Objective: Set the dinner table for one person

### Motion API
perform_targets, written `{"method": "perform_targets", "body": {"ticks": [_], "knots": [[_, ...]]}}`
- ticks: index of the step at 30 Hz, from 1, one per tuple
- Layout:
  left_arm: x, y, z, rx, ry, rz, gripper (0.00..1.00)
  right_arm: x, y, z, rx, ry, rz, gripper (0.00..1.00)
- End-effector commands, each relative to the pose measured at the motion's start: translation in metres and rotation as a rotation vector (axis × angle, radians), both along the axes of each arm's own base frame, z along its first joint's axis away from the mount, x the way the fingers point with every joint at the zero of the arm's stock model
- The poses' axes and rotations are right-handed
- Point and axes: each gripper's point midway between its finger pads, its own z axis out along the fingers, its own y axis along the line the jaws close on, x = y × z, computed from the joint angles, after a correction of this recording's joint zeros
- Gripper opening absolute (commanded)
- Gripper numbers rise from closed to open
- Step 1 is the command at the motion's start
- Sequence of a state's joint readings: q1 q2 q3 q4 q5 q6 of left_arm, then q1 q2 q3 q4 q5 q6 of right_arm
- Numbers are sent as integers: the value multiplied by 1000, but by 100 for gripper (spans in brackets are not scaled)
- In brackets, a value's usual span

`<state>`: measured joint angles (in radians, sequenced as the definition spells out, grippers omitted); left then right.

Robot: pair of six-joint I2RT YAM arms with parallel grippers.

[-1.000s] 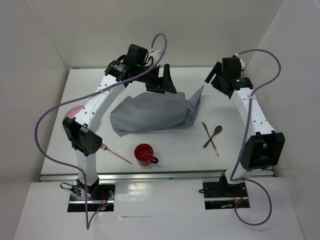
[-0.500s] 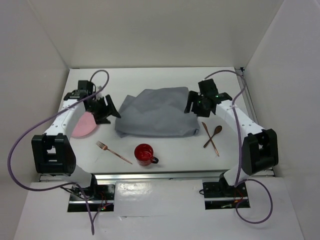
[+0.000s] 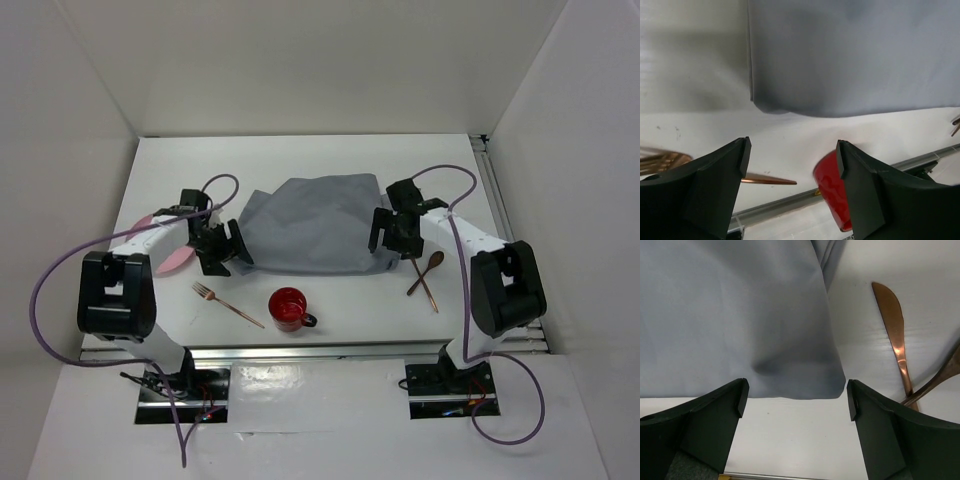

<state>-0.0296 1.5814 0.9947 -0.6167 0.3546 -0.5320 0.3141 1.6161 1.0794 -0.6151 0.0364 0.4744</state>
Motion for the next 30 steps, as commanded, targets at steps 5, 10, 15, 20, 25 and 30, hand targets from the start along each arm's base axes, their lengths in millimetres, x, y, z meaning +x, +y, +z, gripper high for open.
{"method": "perform_targets", "body": {"ticks": [5,10,15,20,25,30], "knots": [[23,-2,-22,23,-20,16,79,0,0,-14,25,9,-27,87],[43,-5,-10,24,-53,-1,19,5,8,-14,63,-11,-12,43],[76,-4,33,21,-135,-27,0,41,6,40,38,-133,-41,0],[102,9,129,36,-365,-23,0,57,4,143,71,-379,-33,0],[108,18,225,53,-589,-13,0,61,4,222,95,-514,-12,0],[93,15,318,17,-809,-39,0,50,-1,299,129,-675,-1,0]]}}
